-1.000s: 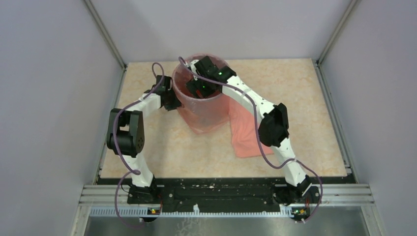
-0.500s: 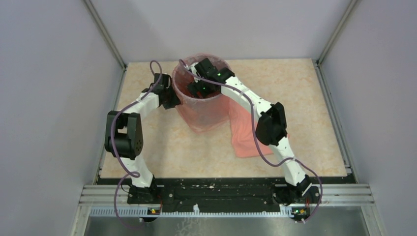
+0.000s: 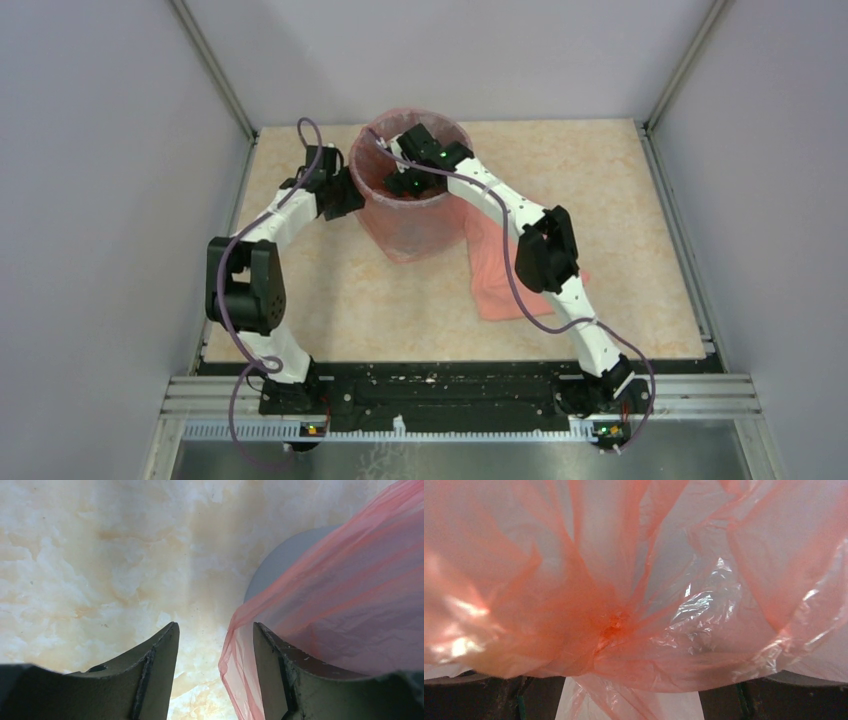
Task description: Put the trash bags into the trash bin
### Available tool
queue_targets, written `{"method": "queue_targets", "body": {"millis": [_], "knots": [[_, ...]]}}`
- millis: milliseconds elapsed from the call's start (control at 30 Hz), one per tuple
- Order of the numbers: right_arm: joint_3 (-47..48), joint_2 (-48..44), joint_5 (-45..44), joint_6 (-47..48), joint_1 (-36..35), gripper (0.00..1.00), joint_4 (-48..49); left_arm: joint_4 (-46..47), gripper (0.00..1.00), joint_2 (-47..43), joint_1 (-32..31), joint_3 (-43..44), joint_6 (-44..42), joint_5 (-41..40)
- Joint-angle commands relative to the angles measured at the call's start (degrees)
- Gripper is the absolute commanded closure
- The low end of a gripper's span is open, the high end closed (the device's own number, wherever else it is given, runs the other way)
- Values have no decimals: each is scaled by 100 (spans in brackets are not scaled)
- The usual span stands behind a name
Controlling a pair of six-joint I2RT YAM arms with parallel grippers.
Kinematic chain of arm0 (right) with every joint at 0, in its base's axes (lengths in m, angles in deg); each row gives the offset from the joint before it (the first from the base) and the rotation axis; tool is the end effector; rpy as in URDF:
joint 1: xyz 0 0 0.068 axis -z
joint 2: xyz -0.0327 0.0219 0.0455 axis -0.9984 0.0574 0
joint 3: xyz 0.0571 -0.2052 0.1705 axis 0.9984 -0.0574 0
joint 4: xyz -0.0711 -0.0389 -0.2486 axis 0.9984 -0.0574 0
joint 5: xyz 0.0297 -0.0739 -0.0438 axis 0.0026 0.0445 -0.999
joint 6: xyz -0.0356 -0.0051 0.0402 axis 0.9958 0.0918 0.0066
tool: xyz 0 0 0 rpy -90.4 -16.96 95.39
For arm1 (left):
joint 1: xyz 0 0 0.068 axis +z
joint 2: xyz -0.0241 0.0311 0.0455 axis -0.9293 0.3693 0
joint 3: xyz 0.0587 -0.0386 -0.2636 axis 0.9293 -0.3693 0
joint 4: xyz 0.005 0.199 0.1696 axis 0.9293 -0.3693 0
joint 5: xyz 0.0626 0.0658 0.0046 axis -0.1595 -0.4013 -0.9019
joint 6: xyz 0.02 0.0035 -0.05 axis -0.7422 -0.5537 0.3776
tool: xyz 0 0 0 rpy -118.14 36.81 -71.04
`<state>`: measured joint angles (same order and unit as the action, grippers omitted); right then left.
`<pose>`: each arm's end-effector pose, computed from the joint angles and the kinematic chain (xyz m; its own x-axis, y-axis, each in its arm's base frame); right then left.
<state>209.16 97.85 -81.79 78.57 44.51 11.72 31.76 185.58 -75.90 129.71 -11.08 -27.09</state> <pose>0.3909 0.3541 0.2512 -0.5666 -0.5844 -0.5809 -0.6997 0.7136 -0.0355 0.3725 -0.0507 0.2314 -0.7482 -0.3349 -0.5727 -0.1873 0.9347 -0.3019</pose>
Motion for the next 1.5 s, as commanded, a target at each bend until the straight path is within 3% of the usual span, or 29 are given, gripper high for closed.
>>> {"method": "queue_targets", "body": {"millis": [0, 1467], "knots": [[41, -1, 23, 77, 29, 17, 229, -47, 37, -394, 44, 207, -90, -79], [269, 684, 447, 270, 45, 17, -274, -273, 39, -1314, 59, 226, -236, 267]]}}
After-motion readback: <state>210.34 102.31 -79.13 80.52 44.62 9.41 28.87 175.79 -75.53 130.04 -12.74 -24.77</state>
